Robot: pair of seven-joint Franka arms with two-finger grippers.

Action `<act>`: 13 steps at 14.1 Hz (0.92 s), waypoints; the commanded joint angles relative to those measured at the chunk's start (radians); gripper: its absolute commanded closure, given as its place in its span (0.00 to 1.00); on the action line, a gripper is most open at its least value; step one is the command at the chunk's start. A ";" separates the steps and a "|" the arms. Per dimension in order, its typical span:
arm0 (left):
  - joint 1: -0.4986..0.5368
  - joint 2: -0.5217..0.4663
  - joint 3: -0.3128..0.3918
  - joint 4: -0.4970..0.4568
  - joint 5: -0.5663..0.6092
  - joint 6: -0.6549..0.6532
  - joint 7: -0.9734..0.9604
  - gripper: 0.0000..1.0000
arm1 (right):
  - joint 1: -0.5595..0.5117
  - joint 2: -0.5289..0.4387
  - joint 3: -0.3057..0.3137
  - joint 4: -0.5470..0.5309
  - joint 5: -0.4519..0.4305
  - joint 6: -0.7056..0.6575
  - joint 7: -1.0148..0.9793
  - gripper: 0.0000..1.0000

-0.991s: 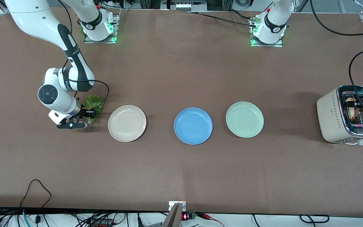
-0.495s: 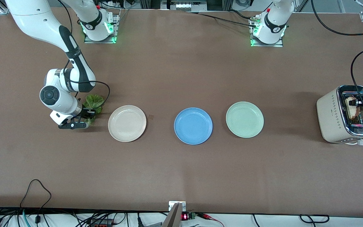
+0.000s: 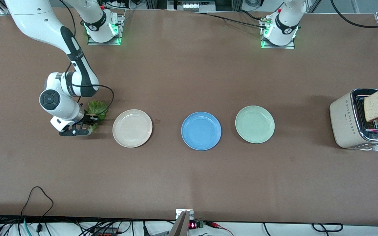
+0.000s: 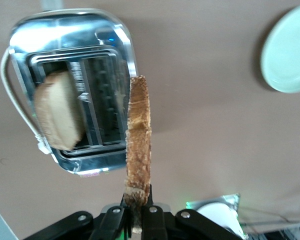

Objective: Make sandwich in blue plate with both arms
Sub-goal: 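Grasp the lettuce with the right gripper while the left gripper pulls toast, then carry the toast toward the blue plate while the right gripper lifts lettuce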

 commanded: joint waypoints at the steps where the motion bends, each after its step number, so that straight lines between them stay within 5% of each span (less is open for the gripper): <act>1: -0.108 0.006 -0.002 0.077 0.001 -0.087 -0.033 0.99 | -0.008 -0.033 0.003 0.075 0.002 -0.140 -0.018 1.00; 6: -0.155 -0.003 -0.111 -0.024 -0.142 -0.073 -0.193 0.99 | -0.006 -0.084 0.003 0.188 0.005 -0.356 -0.011 1.00; 13: -0.225 -0.005 -0.188 -0.316 -0.407 0.256 -0.282 0.99 | 0.055 -0.104 0.008 0.251 0.104 -0.458 0.099 1.00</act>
